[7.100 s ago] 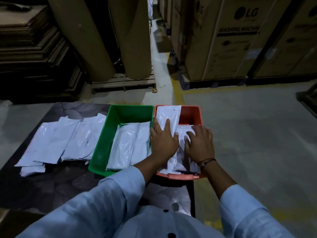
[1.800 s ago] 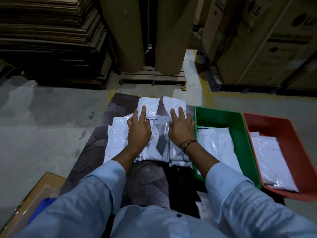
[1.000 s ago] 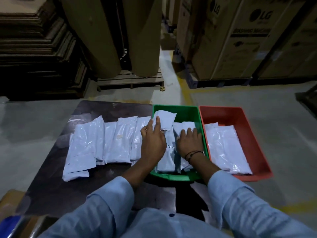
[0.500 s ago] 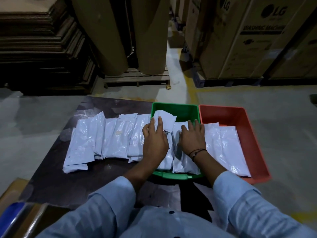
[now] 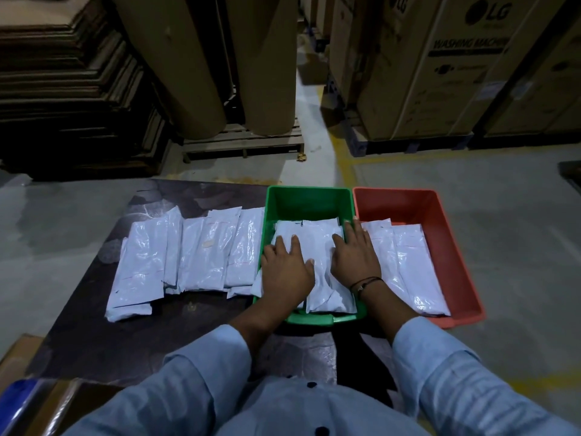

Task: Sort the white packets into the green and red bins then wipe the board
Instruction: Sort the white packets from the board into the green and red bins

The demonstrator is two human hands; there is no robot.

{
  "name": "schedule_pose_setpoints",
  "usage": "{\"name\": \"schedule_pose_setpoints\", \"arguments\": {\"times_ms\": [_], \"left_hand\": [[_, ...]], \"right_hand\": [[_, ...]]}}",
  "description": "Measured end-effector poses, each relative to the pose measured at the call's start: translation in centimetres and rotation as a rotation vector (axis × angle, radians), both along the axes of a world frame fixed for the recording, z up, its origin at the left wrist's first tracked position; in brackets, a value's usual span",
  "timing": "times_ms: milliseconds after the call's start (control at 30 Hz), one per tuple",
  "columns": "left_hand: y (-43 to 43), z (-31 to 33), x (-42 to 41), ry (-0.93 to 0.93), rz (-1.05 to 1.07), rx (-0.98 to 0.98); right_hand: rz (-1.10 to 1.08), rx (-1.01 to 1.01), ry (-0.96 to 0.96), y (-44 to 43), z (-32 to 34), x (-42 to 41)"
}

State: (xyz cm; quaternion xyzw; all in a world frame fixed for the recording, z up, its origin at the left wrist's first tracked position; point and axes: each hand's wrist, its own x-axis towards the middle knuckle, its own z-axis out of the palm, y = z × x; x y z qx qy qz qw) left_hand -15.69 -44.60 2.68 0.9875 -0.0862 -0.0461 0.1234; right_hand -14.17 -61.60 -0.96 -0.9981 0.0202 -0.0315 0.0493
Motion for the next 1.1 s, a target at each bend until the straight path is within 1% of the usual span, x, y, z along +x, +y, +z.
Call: {"name": "schedule_pose_setpoints", "arguments": {"times_ms": [33,133,233,300,400,433,467,567,667,800,933,1033,1100], "left_hand": [[0.0,-0.2,-0.2,0.033,0.009,0.034],[-0.2,-0.3,-0.3,0.004,-0.017,0.118],[-0.6,-0.9,0.9,0.005,-0.075,0.141],[-0.6,-1.7,1.9,0.09,-0.124,0.106],[-0.5,-3.9,2.9,0.312,-0.136,-0.006],[-0.5,-4.6,3.0,0.365,-0.132,-0.048],[-0.6,-5.4,3.0,0.377,-0.132,-0.071],[-0.8,-7.5,2.6,0.282,-0.147,-0.053],[-0.9,-8.9,2.3,0.237,-0.149,-0.057],[-0.9,-10.1,3.0,0.284,-0.144,-0.076],[-0.8,-9.0,3.3,0.357,-0.146,-0.073],[-0.5,-7.2,3.6,0.408,-0.166,-0.008],[-0.1,-5.8,4.0,0.388,-0.231,0.076]], "right_hand": [[0.003,0.008,-0.005,0.0,0.0,0.0],[0.006,0.009,0.001,-0.2,-0.1,-0.1],[0.005,0.004,0.018,-0.2,0.0,-0.1],[0.003,0.003,0.018,-0.1,0.1,-0.1],[0.001,0.0,0.014,-0.1,0.2,-0.2],[0.002,-0.003,0.015,-0.1,0.3,-0.2],[0.003,-0.007,0.016,0.0,0.3,-0.2],[0.012,-0.033,0.024,0.0,0.5,-0.2],[0.03,-0.071,0.055,0.1,0.6,-0.3],[0.041,-0.092,0.047,0.1,0.6,-0.3],[0.046,-0.103,0.054,0.1,0.6,-0.4],[0.047,-0.134,0.083,0.2,0.8,-0.5],[0.044,-0.166,0.084,0.3,0.9,-0.6]]}}
